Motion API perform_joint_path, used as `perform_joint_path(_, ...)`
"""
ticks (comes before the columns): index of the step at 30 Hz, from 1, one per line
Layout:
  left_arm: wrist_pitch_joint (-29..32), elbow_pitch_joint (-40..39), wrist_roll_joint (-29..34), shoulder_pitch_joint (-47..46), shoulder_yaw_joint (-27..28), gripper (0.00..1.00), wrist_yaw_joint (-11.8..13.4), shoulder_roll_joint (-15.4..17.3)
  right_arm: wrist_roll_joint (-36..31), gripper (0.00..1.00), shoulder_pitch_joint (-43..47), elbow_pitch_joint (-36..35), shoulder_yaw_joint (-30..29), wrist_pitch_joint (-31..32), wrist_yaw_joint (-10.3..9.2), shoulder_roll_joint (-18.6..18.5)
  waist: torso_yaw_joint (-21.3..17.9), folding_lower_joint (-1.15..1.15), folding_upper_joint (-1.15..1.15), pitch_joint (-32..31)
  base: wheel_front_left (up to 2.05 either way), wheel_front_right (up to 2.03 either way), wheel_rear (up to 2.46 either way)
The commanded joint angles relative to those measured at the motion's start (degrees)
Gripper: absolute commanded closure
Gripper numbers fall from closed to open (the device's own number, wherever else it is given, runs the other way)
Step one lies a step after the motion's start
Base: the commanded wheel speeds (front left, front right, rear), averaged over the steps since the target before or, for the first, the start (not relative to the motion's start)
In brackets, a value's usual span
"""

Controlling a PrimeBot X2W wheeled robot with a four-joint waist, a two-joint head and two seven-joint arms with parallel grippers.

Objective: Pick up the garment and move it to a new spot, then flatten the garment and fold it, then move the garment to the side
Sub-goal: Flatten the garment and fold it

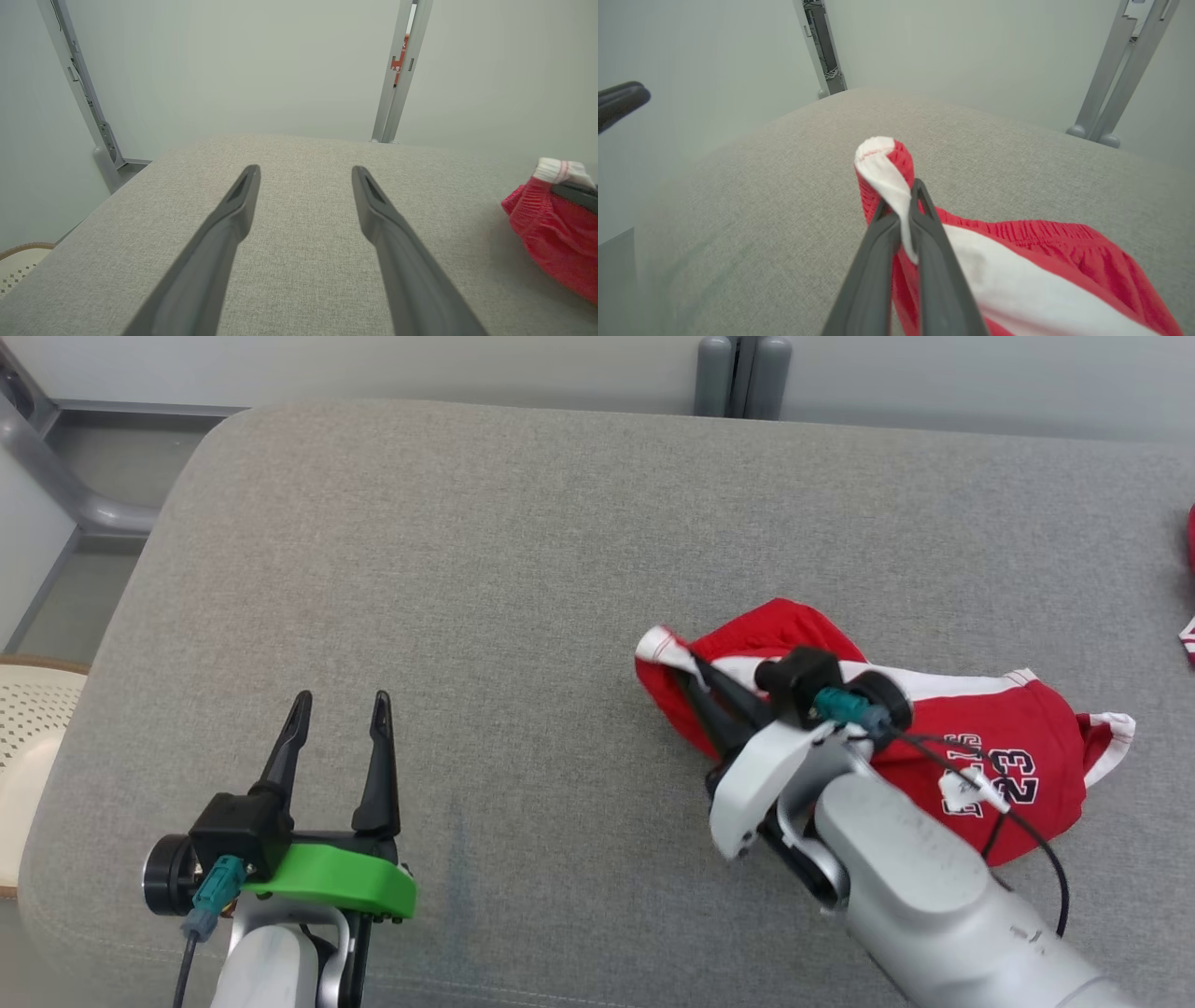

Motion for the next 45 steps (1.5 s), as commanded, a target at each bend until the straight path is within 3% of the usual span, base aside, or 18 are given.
perform_joint_path(1, -0.15, 0.13, -0.62, 0.3, -0.43, 0.0, 0.31, 0.01, 0.02, 1.0, 2.28, -0.25, 1.86, 0.32, -0.12, 0.39, 0.46, 0.0, 0.0, 0.07, 0.0, 0.0, 0.0)
perform_joint_path(7, -0.15, 0.81, -1.56, -0.94, -1.95, 0.0, 0.5, 0.02, -1.0, 1.0, 7.13, 1.79, 7.39, -0.25, -0.12, 2.54, 1.78, 0.0, 0.0, 0.38, 0.0, 0.0, 0.0)
perform_joint_path(8, -0.15, 0.92, -1.55, -1.07, -2.16, 0.0, 0.57, 0.02, -0.53, 0.95, 7.88, 2.54, 7.9, -0.37, -0.12, 2.89, 1.95, 0.0, 0.0, 0.37, 0.0, 0.0, 0.0)
perform_joint_path(9, -0.15, 1.05, -1.61, -1.15, -2.4, 0.0, 0.61, 0.02, -0.2, 0.61, 8.3, 3.17, 8.42, -0.39, -0.12, 3.14, 2.08, 0.0, 0.0, 0.33, 0.0, 0.0, 0.0)
perform_joint_path(10, -0.15, 1.17, -1.69, -1.17, -2.65, 0.0, 0.71, 0.02, 0.49, 0.0, 8.61, 3.67, 8.63, -0.52, -0.12, 3.42, 2.19, 0.0, 0.0, 0.25, 0.0, 0.0, 0.0)
perform_joint_path(19, -0.15, 1.41, -0.68, 0.9, -0.84, 0.0, 0.9, 0.07, 1.17, 0.0, 6.96, -0.45, 5.2, -0.94, -0.12, 2.66, -0.95, 0.0, 0.0, -1.88, 0.0, 0.0, 0.0)
perform_joint_path(26, -0.15, 0.54, -0.13, 2.13, 0.65, 0.0, 0.57, 0.13, -1.1, 0.0, 8.6, -7.33, -5.59, -0.92, -0.12, -3.49, -3.93, 0.0, 0.0, -2.46, 0.0, 0.0, 0.0)
perform_joint_path(36, -0.15, -0.22, 0.61, 2.09, 1.12, 0.0, 0.3, 0.09, -2.01, 0.0, 13.53, -7.71, -21.84, 1.11, -0.11, -9.48, -6.02, 0.0, 0.0, -1.54, 0.0, 0.0, 0.0)
perform_joint_path(45, -0.15, -0.15, 0.63, 0.62, 0.77, 0.0, 0.15, 0.07, 1.0, 0.0, 13.1, -9.48, -21.41, 12.09, -0.11, -9.96, -6.42, 0.0, 0.0, 0.06, 0.0, 0.0, 0.0)
